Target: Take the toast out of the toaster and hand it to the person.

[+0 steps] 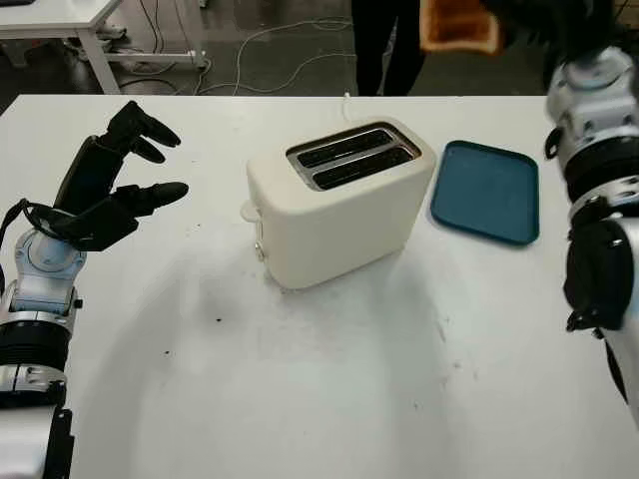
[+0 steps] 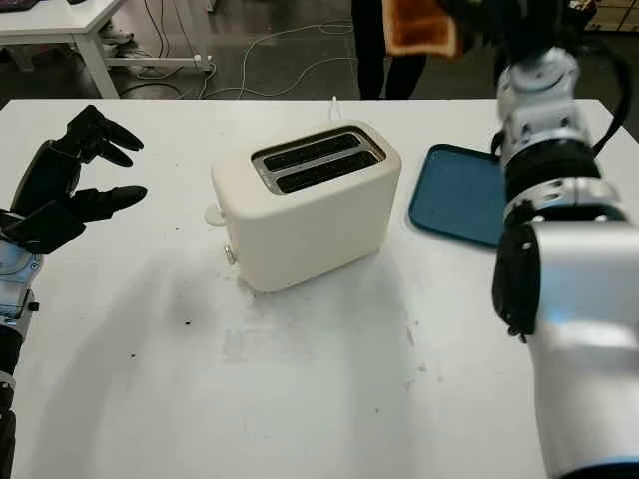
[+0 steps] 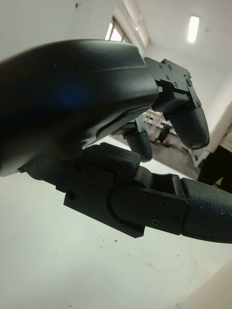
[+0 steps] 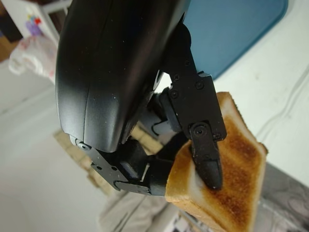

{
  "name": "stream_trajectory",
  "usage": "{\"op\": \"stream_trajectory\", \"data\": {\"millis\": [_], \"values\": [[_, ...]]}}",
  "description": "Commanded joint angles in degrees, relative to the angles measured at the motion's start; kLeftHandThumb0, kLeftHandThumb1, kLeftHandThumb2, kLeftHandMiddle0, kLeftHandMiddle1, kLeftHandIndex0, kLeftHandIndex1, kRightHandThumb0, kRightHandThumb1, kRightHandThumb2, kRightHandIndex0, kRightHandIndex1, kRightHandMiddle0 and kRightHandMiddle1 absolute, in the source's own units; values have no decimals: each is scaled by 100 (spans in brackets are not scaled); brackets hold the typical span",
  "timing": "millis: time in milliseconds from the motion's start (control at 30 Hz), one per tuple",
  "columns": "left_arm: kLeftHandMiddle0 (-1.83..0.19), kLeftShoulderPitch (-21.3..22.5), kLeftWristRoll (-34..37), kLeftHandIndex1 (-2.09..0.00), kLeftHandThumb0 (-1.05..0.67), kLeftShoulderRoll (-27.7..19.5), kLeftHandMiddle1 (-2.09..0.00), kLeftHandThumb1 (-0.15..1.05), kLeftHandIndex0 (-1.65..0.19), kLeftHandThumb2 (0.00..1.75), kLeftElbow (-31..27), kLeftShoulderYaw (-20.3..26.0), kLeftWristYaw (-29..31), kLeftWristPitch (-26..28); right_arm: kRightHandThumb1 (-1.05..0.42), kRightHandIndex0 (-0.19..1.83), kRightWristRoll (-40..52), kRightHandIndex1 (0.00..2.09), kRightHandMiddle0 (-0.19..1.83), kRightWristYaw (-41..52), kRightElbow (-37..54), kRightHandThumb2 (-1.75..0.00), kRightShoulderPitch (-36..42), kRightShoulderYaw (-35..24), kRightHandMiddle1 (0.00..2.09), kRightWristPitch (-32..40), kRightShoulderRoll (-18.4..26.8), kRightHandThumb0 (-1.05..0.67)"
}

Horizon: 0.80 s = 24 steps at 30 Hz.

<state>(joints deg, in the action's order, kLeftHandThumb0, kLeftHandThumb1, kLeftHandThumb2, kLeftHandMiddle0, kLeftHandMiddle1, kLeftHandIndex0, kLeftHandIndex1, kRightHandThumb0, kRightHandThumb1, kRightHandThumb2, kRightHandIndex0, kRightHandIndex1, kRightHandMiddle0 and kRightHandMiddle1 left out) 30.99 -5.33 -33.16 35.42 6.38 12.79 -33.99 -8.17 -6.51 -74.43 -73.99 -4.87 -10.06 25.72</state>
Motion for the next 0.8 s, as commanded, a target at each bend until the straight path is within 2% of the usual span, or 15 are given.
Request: {"op": "stream_trajectory", "data": {"millis": [0,233,267,300,333,400,467,500,567,633,667,767], "values": [[-8,-58,1,-152,-105,-35,-163,92,-9,17,-72,26,-14,47,-92,96,-111,175,68,-207,-54,-16,56,60,174,53,-34,-25],[-9,-88,17,-152,-105,-53,-163,92,-9,17,-101,34,11,83,-92,96,-308,175,73,-499,-93,-12,162,192,175,102,-131,-35],[-9,-91,43,-152,-105,-50,-163,92,-10,16,-109,39,32,99,-92,87,-293,175,69,-585,-106,-11,172,170,170,158,-166,-33],[-9,-90,37,-152,-105,-53,-163,92,-10,16,-106,37,31,90,-92,76,-249,175,68,-636,-117,-9,191,126,155,186,-201,-32],[-9,-89,24,-152,-105,-53,-163,92,-9,16,-91,36,16,60,-92,66,-210,167,68,-670,-123,-8,210,89,132,188,-232,-30],[-9,-95,-53,-153,-105,-59,-163,92,-9,17,-82,29,-67,23,-92,69,-246,169,76,-778,-126,-7,271,108,119,113,-275,-29],[-10,-97,-152,-152,-105,-85,-163,92,-8,19,-44,15,-160,-53,-92,71,-308,152,83,-1020,-145,-5,328,137,98,87,-331,-27],[-10,-97,-197,-152,-105,-101,-163,92,-8,19,-28,6,-192,-88,-92,71,-327,158,85,-1092,-155,-5,349,147,99,84,-350,-26],[-10,-94,-236,-152,-105,-115,-162,92,-8,21,-3,2,-216,-128,-92,73,-204,171,68,-1065,-176,-7,350,18,149,176,-396,-26],[-11,-96,-282,-152,-105,-123,-162,92,-8,22,-8,0,-244,-128,-92,75,-152,174,62,-1020,-196,-9,363,-56,165,224,-419,-26],[-11,-100,-294,-152,-105,-127,-162,92,-7,23,-15,-2,-250,-118,-92,85,-166,174,67,-1017,-201,-8,375,-52,171,224,-423,-26],[-12,-108,-265,-153,-105,-120,-162,92,-8,22,-10,1,-259,-101,-91,93,-141,174,70,-1114,-232,-5,382,-83,174,371,-472,-29]]}}
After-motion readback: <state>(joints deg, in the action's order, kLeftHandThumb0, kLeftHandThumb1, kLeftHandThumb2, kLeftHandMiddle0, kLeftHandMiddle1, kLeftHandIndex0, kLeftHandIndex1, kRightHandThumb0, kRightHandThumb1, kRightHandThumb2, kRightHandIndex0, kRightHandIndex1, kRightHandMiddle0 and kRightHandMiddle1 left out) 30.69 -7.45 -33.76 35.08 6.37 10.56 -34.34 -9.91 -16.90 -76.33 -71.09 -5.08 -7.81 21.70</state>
